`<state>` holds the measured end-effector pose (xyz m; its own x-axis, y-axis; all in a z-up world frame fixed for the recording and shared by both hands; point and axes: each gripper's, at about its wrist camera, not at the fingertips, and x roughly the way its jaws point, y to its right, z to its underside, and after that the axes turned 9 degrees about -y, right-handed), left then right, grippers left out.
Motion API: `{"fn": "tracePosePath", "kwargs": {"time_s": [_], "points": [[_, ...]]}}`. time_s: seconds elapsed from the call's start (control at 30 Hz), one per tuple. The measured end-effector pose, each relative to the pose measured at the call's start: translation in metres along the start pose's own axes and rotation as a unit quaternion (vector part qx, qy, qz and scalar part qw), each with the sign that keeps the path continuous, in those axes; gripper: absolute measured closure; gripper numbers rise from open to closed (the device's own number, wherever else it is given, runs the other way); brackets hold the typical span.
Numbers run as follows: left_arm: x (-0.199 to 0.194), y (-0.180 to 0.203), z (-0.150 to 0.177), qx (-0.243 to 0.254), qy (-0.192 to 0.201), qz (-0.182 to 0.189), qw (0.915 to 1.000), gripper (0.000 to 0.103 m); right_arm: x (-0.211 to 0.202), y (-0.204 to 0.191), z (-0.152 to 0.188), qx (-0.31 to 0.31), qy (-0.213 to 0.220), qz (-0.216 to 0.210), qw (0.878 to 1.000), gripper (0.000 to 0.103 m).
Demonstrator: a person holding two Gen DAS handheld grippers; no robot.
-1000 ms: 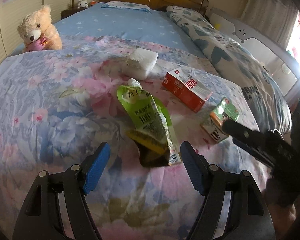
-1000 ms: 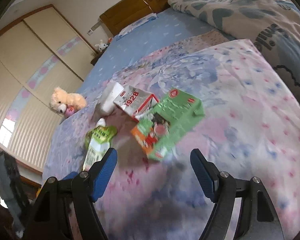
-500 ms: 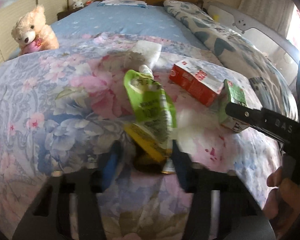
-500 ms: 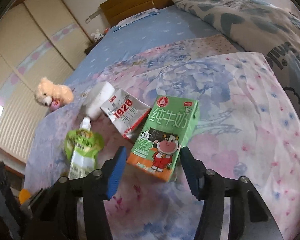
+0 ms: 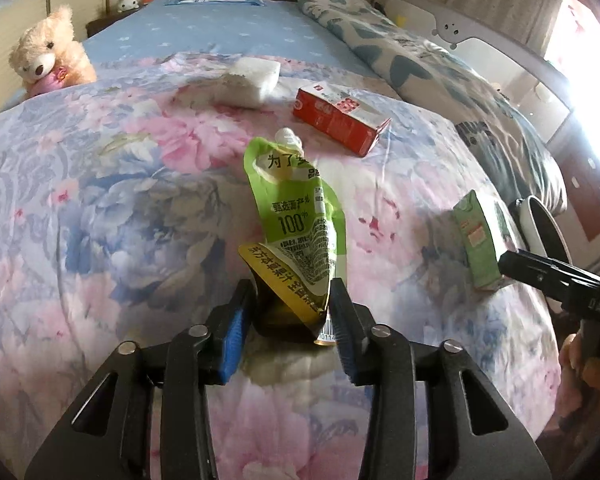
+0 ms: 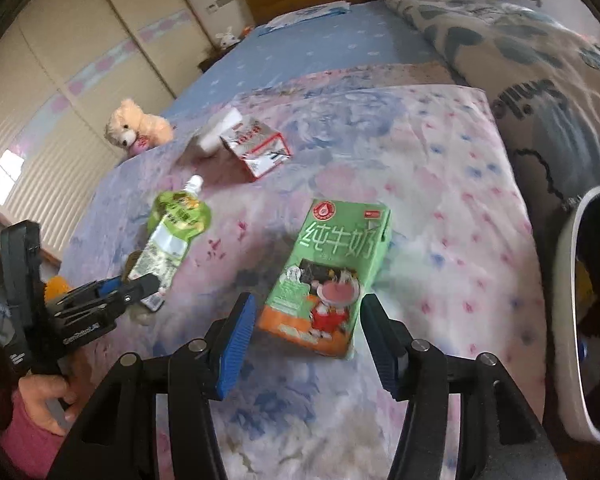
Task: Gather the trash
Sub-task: 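Grasp the green milk carton with the right tool while the left tool grasps the green drink pouch, then carry the green milk carton and green drink pouch over the trash bin with both tools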
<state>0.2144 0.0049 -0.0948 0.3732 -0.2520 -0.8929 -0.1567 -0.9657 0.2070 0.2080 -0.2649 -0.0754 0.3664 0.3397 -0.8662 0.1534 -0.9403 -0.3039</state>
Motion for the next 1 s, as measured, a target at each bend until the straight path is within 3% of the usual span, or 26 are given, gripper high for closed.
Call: {"fn": "tracePosePath", "kwargs": {"time_s": [0.1, 0.27, 0.3, 0.37, 0.4, 0.47, 0.63, 1.0], "points": [[-0.002, 0.0, -0.003, -0.007, 0.009, -0.019, 0.9998, 0.036, 0.0, 0.002, 0.002, 0.027, 0.026, 0.002, 0.999, 0.03], [0.006, -0.002, -0.014, -0.012, 0.017, -0.032, 0.9993, 0.034, 0.016, 0.004, -0.004, 0.061, 0.04, 0.022, 0.997, 0.03], [0.01, -0.002, -0.016, -0.01, 0.015, -0.036, 0.9992, 0.037, 0.019, 0.005, -0.004, 0.064, 0.04, 0.025, 0.997, 0.031], [0.012, 0.0, -0.017, 0.0, 0.022, -0.041, 0.9989, 0.058, 0.019, 0.004, -0.004, 0.061, 0.048, 0.037, 0.996, 0.049], [0.012, 0.001, -0.018, 0.002, 0.021, -0.034, 0.9992, 0.07, 0.018, 0.005, -0.003, 0.061, 0.049, 0.03, 0.996, 0.05], [0.009, 0.003, -0.018, 0.003, 0.024, -0.035, 0.9991, 0.073, 0.014, 0.006, 0.0, 0.06, 0.055, 0.027, 0.996, 0.055], [0.004, 0.02, -0.01, 0.013, 0.024, -0.01, 0.9996, 0.075, -0.001, 0.015, 0.013, 0.075, 0.069, 0.005, 0.995, 0.055], [-0.007, 0.094, 0.005, 0.076, 0.02, 0.043, 0.996, 0.075, -0.052, 0.05, 0.045, 0.103, 0.106, -0.017, 0.989, 0.055]]}}
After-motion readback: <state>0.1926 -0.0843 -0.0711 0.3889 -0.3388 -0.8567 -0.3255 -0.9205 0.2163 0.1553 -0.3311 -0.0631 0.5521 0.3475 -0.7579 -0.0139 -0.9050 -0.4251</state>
